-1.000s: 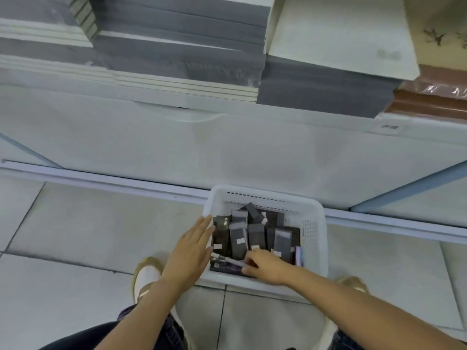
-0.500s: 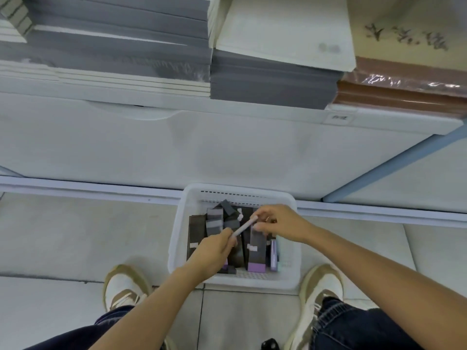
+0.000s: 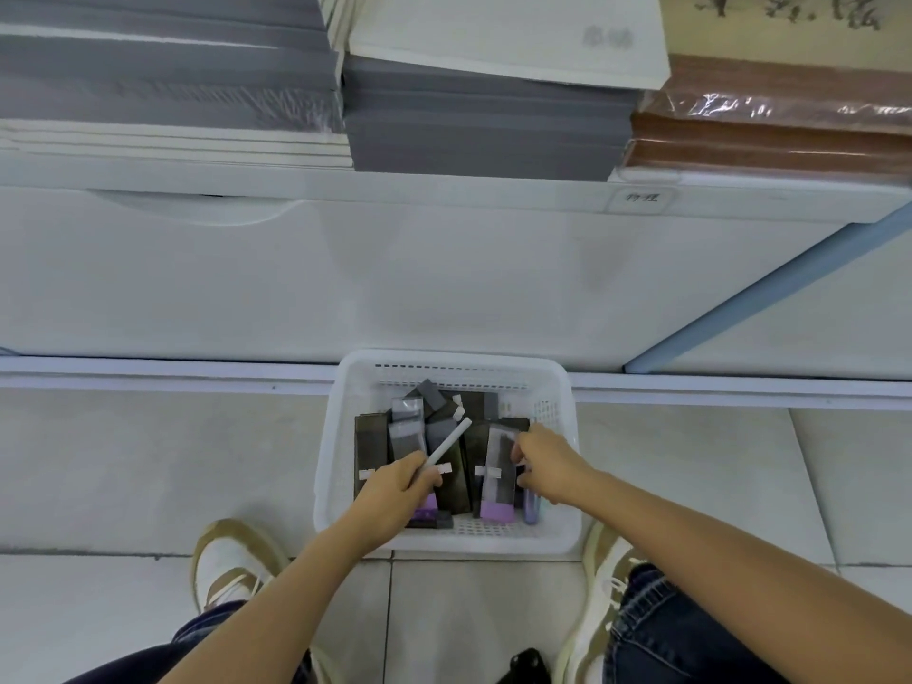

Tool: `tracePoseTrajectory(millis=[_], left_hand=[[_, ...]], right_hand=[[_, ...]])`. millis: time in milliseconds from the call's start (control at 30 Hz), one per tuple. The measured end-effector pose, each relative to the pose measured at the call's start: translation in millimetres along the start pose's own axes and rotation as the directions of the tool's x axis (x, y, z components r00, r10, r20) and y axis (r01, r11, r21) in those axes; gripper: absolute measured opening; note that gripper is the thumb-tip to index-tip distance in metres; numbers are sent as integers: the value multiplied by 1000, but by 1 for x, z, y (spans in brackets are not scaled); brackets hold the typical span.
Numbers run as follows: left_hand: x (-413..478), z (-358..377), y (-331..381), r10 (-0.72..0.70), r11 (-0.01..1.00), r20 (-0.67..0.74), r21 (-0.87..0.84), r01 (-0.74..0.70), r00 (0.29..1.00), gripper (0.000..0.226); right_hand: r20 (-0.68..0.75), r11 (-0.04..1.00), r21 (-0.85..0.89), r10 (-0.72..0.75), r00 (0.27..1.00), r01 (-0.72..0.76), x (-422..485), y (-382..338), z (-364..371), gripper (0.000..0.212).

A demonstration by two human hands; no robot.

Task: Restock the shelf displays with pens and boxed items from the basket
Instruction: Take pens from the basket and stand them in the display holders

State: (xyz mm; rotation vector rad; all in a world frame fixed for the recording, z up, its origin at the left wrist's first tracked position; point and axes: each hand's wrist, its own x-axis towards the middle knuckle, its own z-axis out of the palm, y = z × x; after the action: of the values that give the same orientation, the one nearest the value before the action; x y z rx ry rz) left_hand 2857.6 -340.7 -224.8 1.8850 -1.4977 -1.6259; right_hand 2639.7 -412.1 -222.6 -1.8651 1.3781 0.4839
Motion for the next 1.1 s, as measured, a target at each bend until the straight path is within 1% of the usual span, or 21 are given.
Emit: tracePoseTrajectory(millis=[100, 167, 233, 300, 367, 433, 500, 567, 600, 633, 667, 733, 767, 833, 900, 967, 1033, 1100], left_hand=[[3, 3, 3, -8, 1000, 9, -25, 9, 1000, 23], [4, 7, 8, -22, 997, 30, -75, 24, 999, 23], [5, 11, 14, -35, 988, 57, -146, 43, 998, 23], [6, 16, 20, -37, 975, 80, -217, 53, 996, 22], [7, 20, 27, -38, 960, 92, -272, 62, 995, 22], [9, 23, 34, -45, 949, 91, -308, 71, 995, 24], [13, 25, 40, -52, 943, 87, -324, 78, 995, 26], [18, 27, 47, -48, 945, 83, -320, 72, 995, 27], [21, 29, 51, -36, 947, 90, -316, 63, 995, 27], [23, 32, 55, -21, 948, 103, -313, 52, 994, 26], [26, 36, 61, -2, 951, 119, -308, 39, 993, 26], [32, 45, 73, 37, 956, 142, -295, 7, 989, 27], [36, 48, 79, 49, 960, 147, -281, -6, 988, 28], [45, 52, 85, 67, 981, 150, -190, -37, 986, 27], [57, 54, 83, 88, 996, 127, -21, -86, 988, 26], [70, 57, 80, 124, 984, 44, 125, -129, 991, 27], [83, 62, 79, 139, 971, -27, 199, -131, 990, 33], [97, 70, 82, 105, 955, -33, 281, -92, 994, 41]], right_hand=[[52, 996, 90, 23, 998, -28, 0, 3, -7, 22], [89, 980, 191, 41, 995, -58, -1, 4, -10, 20], [139, 966, 247, 46, 989, -80, -3, 5, -12, 23], [189, 956, 281, 29, 982, -83, -6, 6, -11, 22], [193, 944, 326, -17, 981, -48, -10, 6, -8, 20], [125, 919, 393, -72, 990, 17, -11, 9, -8, 18], [-2, 859, 508, -77, 997, 67, -10, 12, -14, 16], [-107, 744, 662, -18, 994, 85, -8, 15, -25, 17], [-132, 686, 720, -6, 991, 100, -8, 17, -30, 18], [-146, 649, 750, -19, 989, 123, -9, 17, -34, 22], [-154, 639, 755, -50, 987, 150, -10, 17, -37, 26], [-175, 636, 744, -112, 978, 206, -11, 17, -41, 24], [-196, 622, 751, -111, 974, 222, -10, 19, -43, 23], [-260, 612, 758, -37, 965, 228, -10, 29, -51, 28], [-328, 671, 710, 46, 944, 214, -11, 46, -59, 30], [-360, 728, 658, 81, 929, 192, -11, 62, -62, 30], [-345, 779, 607, 82, 935, 156, -10, 70, -58, 31], [-305, 826, 552, 71, 950, 116, -8, 74, -49, 33]])
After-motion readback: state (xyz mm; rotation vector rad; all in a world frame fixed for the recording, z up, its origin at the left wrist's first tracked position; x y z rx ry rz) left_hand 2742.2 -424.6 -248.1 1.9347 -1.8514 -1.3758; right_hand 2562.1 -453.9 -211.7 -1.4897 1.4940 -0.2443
